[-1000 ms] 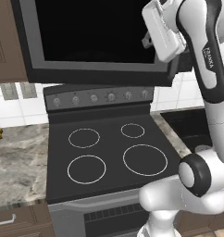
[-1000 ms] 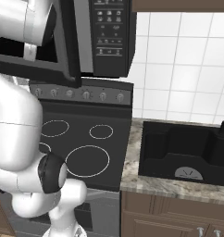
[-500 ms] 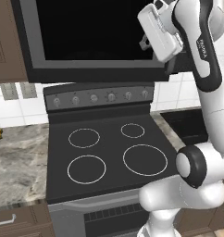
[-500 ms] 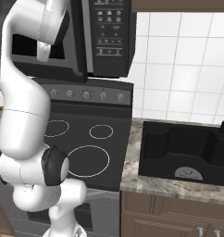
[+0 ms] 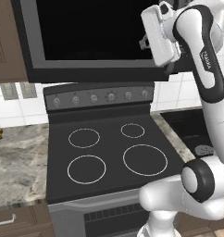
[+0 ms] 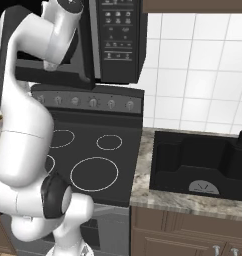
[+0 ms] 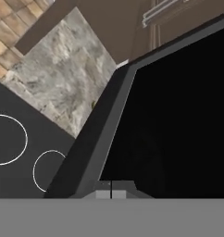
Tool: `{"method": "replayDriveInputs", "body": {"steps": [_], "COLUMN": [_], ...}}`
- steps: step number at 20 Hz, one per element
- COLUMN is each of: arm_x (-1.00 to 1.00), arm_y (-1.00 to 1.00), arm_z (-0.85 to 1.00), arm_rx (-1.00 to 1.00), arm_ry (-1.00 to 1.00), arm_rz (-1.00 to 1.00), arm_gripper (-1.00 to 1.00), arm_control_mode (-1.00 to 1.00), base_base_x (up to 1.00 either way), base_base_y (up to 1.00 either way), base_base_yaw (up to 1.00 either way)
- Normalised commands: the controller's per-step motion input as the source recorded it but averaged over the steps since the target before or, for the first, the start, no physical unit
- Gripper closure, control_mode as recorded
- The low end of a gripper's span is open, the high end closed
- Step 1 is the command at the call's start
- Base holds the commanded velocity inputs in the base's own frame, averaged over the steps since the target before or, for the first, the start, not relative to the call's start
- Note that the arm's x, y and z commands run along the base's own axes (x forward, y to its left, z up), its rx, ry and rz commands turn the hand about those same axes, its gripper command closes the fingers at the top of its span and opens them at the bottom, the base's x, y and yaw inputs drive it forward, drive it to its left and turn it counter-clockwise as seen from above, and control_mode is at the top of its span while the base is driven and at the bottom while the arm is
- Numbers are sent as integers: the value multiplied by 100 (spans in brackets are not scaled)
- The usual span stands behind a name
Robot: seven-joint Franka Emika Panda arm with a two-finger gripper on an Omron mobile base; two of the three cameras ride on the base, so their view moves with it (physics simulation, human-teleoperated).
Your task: Pick the garlic from the counter and place it in the microwave. Then turn on the microwave.
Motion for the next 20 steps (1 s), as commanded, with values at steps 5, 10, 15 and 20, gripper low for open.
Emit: {"method": "replayDriveInputs", "body": {"steps": [5,10,15,20], "arm_x": [34,67,74,54], "arm_y": [9,20,23,24], "arm_z": [-1,0,0,0], "arm_rx": [18,14,4,0], "arm_ry": [-24,-23,-22,-23], "arm_rz": [0,-2,-6,-10], "arm_gripper": [100,100,100,100], "arm_control_mode": [-100,-100,-100,-100], "base_base_x": [0,0,0,0], "base_base_y": [0,0,0,0], "base_base_yaw": [0,0,0,0]}}
